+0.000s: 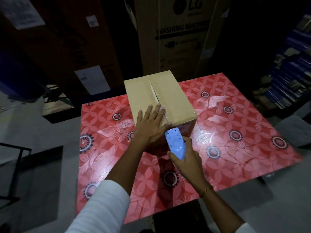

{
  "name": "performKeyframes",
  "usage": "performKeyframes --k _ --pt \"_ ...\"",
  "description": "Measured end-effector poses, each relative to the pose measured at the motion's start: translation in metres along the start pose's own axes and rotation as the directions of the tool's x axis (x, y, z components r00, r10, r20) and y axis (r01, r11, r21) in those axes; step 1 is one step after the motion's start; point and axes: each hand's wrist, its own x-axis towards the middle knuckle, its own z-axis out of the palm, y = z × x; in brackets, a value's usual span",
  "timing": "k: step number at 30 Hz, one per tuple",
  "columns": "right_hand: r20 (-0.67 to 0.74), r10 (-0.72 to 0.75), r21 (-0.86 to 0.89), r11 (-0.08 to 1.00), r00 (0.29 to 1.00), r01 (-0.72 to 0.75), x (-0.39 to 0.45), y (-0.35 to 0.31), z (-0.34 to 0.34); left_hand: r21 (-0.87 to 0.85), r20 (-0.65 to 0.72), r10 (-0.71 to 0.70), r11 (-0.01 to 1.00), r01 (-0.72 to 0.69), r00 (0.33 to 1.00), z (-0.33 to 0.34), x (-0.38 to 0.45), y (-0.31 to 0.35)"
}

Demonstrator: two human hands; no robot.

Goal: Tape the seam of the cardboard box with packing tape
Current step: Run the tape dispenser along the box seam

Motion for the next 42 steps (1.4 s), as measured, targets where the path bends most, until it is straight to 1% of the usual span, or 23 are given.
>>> performKeyframes --k 6,12,16,20,25,27,35,42 --pt "0.019 0.042 -0.057 0.998 0.999 -0.041 0.000 -0.006 -0.005 0.008 0.006 -0.004 1.000 0.004 1.000 0.000 0.001 0.000" --pt "0.071 0.082 -0.060 0.995 0.994 -0.078 -0.001 -0.008 -0.016 0.027 0.014 0.001 1.000 -0.002 1.000 0.001 0.001 -0.001" --pt "0.086 0.073 -0.061 0.996 0.994 -0.068 -0.004 -0.012 -0.018 0.029 0.007 0.004 1.000 -0.004 1.000 0.002 0.002 -0.002" --pt "0.099 0.035 -0.056 0.998 0.994 -0.029 -0.008 -0.014 -0.017 0.027 -0.008 0.001 1.000 0.000 1.000 0.003 0.002 -0.002" --pt "0.082 0.012 -0.007 1.000 0.997 -0.011 -0.013 -0.010 -0.018 0.020 -0.007 -0.003 1.000 0.003 1.000 0.002 0.001 -0.001" --pt "0.075 0.021 0.009 1.000 0.997 -0.022 -0.015 -0.009 -0.018 0.019 -0.004 -0.008 1.000 0.008 1.000 0.001 0.001 0.000" --pt "0.064 0.048 -0.024 0.999 0.997 -0.047 -0.032 0.000 -0.020 0.013 -0.004 -0.008 1.000 0.008 1.000 -0.001 0.002 0.000" --pt "0.123 0.076 -0.057 0.996 0.990 -0.069 -0.027 -0.002 -0.020 0.003 0.005 -0.010 1.000 0.010 1.000 0.000 0.000 0.001"
